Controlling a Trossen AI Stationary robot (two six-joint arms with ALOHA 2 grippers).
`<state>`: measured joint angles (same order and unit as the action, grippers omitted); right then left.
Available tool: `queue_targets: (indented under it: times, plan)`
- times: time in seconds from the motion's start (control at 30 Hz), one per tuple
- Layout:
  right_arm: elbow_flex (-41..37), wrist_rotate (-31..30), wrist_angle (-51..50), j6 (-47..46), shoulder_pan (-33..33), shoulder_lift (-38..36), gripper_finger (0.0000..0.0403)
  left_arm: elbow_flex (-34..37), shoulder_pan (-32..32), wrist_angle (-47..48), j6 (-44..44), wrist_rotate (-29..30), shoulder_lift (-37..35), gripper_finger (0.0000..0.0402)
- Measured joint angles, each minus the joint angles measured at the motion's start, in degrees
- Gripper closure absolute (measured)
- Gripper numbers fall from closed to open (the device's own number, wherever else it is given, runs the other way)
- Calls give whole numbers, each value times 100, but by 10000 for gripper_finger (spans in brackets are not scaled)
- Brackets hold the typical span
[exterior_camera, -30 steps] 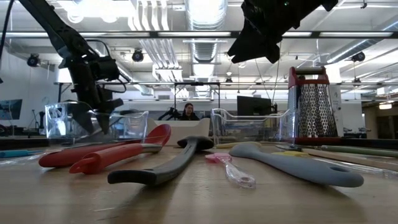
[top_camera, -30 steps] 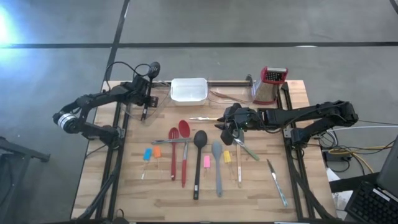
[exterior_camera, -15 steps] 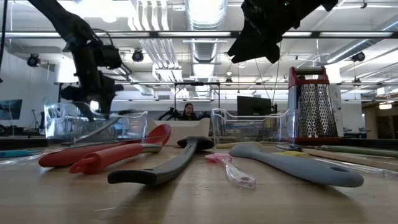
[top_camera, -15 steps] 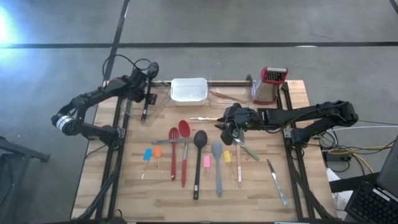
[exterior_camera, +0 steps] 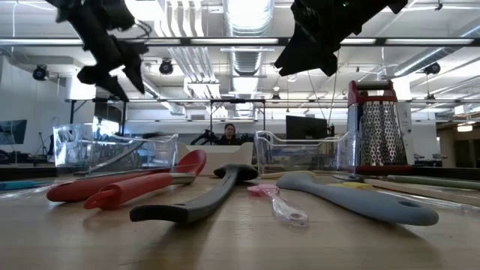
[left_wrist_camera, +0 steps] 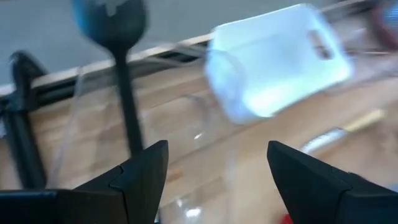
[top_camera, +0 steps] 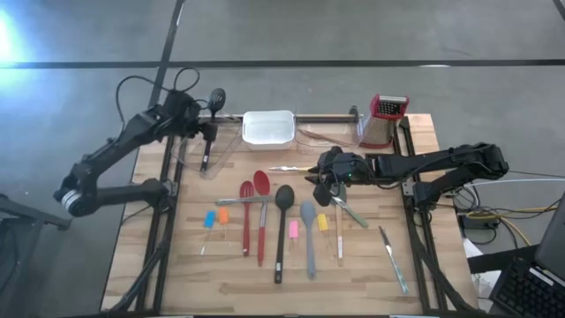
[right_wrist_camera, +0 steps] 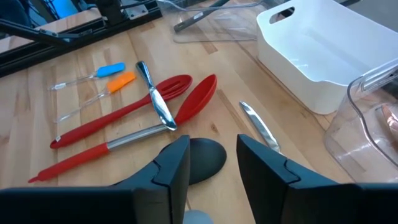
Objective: Pick & Place Kitchen Items
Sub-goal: Put the blue spatula into the white bin
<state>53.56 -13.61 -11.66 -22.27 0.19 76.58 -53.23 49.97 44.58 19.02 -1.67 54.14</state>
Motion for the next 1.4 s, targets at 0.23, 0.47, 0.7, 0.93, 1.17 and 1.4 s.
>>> queue_targets:
  times: [0.23, 0.47, 0.7, 0.93, 1.17, 1.4]
  plan:
    - [0, 0, 7, 16, 0, 0, 280, 0, -1276, -345, 228, 0, -765, 122]
    - [0, 0, 4, 16, 4, 0, 284, 0, -2854, -1222, 36, 115, -954, 122]
    - [0, 20, -13, -17, 116, -2, 286, 269, -4734, -2093, -1115, 1304, -854, 122]
    - [0, 27, -162, -25, 219, -8, 298, 933, -6208, -2726, -1269, 2147, -854, 122]
    - [0, 15, -205, -6, 219, -9, 303, 1071, -7028, -1996, 303, 2152, -854, 122]
    - [0, -4, -392, 14, 218, -9, 296, 950, -7598, -632, 2826, 2148, -699, 122]
